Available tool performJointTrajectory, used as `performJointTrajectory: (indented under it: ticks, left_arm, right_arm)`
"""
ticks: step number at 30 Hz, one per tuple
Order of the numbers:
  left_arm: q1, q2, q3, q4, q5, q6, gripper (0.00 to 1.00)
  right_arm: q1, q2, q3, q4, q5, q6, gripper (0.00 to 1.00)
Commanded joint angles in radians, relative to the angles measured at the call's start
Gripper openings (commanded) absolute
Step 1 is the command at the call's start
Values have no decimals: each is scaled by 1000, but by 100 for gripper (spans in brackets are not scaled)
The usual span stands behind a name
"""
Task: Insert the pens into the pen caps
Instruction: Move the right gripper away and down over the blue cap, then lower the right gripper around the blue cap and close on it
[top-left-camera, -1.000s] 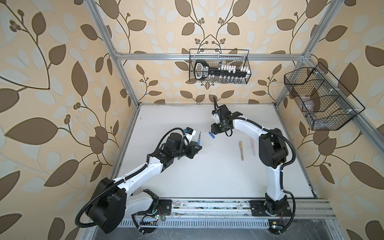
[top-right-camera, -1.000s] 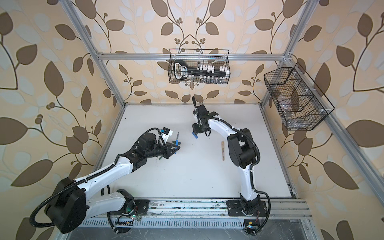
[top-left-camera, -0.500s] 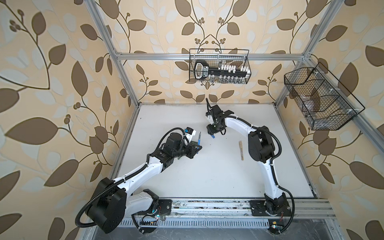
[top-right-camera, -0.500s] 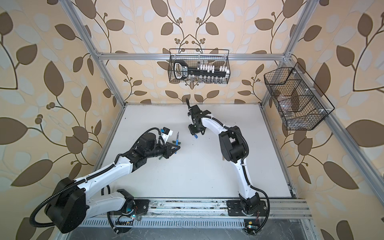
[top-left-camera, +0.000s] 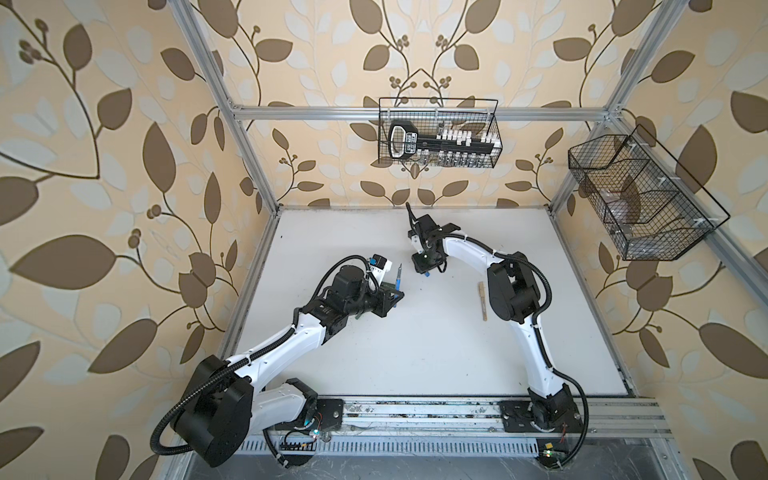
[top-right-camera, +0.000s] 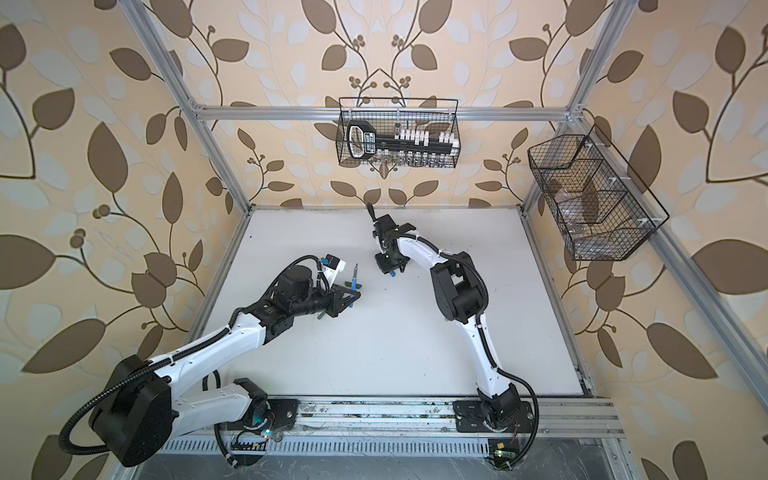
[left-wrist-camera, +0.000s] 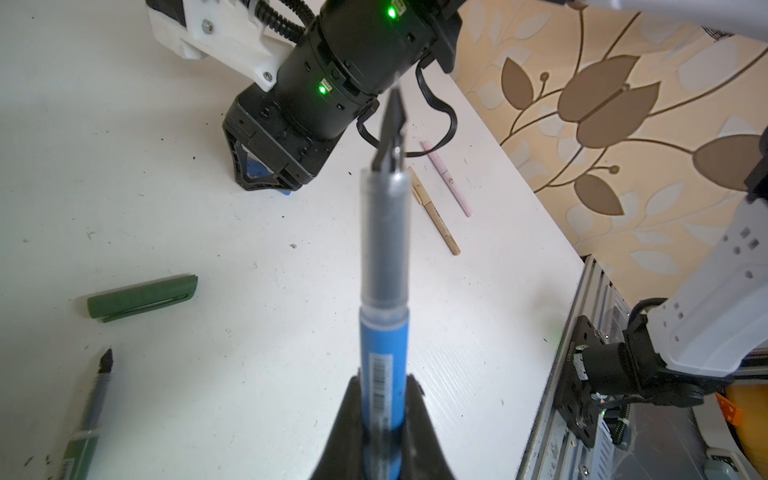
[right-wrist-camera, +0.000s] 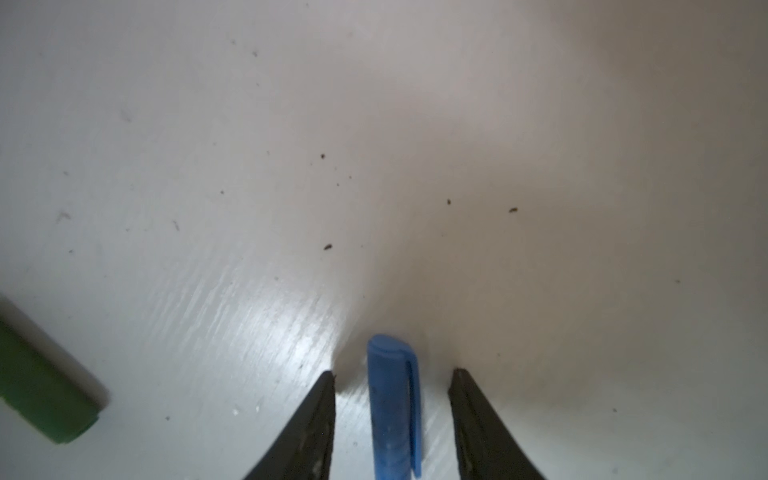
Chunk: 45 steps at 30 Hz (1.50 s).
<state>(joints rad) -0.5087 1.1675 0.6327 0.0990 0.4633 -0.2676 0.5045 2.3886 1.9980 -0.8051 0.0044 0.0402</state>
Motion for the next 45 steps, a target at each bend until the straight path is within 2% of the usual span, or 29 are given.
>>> performJointTrajectory:
  ticks: [1,9,16,20,23,26,31,45]
  left_arm:
    - [8,-28,15,28,12,7,0]
    - [8,-26,12,36,13,7,0]
    - [8,-29,10,39,15,7,0]
    - [8,-32,9,39,15,7,0]
    - [8,-30,6,44,15,5,0]
    - [8,-20,7,48,17,5,0]
    - [9,-9,10,50,21,2,0]
    - [8,-42,7,39,21,4,0]
  right_arm:
    - [-7,29,10,-30,10,0,38]
    - [-12,-120,-220,102,13,28,21]
    - [4,-325,-543,206,25,89,18]
    - [23,-437,-695,228,11,150,32]
    - [35,-499,-744,220,8,172,43]
    - [34,-552,-752,200,-8,174,48]
    - [15,-589,-727,168,-6,149,50]
    - [-3,-368,-525,77,2,75,51]
